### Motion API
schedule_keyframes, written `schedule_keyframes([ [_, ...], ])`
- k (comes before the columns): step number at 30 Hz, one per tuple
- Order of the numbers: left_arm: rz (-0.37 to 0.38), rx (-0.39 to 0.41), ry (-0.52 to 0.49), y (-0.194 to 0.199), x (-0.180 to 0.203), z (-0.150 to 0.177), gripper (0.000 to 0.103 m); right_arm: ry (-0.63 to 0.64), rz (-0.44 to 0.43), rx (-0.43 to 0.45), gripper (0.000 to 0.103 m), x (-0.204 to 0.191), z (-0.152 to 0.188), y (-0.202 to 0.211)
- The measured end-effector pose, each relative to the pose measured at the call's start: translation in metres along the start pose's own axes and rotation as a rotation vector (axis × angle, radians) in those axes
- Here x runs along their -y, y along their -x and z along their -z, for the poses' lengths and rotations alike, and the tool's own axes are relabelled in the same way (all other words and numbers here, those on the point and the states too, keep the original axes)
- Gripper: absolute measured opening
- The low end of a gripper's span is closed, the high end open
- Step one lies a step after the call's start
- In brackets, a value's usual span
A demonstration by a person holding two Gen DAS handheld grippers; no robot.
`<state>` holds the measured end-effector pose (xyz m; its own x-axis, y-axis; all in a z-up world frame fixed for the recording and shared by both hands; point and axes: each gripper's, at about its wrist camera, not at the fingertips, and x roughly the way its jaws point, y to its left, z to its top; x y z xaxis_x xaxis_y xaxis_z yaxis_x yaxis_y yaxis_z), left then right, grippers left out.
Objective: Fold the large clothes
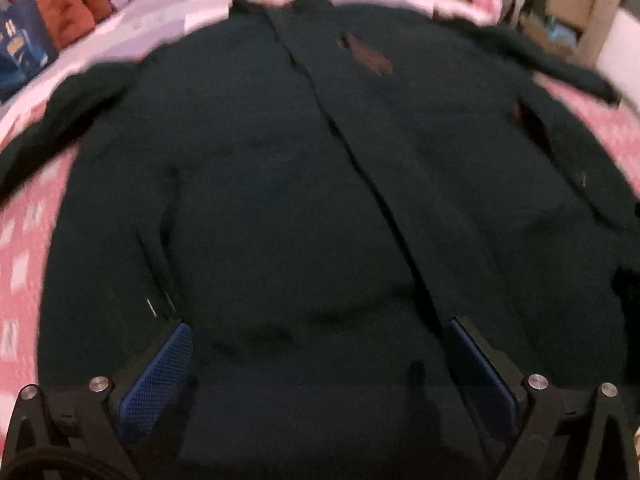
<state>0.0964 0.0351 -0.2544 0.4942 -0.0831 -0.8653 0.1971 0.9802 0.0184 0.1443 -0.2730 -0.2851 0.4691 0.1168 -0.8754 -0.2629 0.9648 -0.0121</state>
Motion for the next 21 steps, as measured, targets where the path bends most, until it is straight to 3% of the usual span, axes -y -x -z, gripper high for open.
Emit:
schedule_keyframes([
  [3, -0.119, -0.044, -0.022, -0.004, -0.005, 0.027, 0.103, 0.186, -0.018, -0.016, 0.103, -0.055, 0.021, -0.004],
  [5, -0.145, -0.049, 0.016, 0.0, -0.026, 0.041, 0.103, 0.236, -0.016, -0.003, 0.103, -0.056, 0.035, -0.006],
  [8, -0.233, -0.073, 0.135, 0.007, -0.079, 0.062, 0.103, 0.151, 0.047, -0.009, 0.103, -0.004, 0.051, -0.006],
  [11, -0.328, -0.119, 0.247, 0.017, -0.127, 0.074, 0.103, -0.033, 0.174, -0.079, 0.103, 0.083, 0.068, 0.001],
  [13, -0.386, -0.134, 0.262, 0.021, -0.139, 0.069, 0.103, -0.119, 0.255, -0.147, 0.103, 0.123, 0.079, 0.006],
  [14, -0.419, -0.134, 0.249, 0.024, -0.141, 0.062, 0.103, -0.158, 0.235, -0.145, 0.103, 0.139, 0.081, 0.013],
  [15, -0.431, -0.124, 0.242, 0.026, -0.139, 0.053, 0.103, -0.134, 0.354, -0.178, 0.103, 0.146, 0.079, 0.016],
  [19, -0.374, -0.034, 0.23, 0.029, -0.12, 0.002, 0.103, -0.155, 0.352, -0.122, 0.103, 0.162, 0.056, 0.03],
  [21, -0.324, 0.011, 0.205, 0.023, -0.102, -0.037, 0.103, -0.17, 0.404, -0.062, 0.103, 0.164, 0.023, 0.034],
])
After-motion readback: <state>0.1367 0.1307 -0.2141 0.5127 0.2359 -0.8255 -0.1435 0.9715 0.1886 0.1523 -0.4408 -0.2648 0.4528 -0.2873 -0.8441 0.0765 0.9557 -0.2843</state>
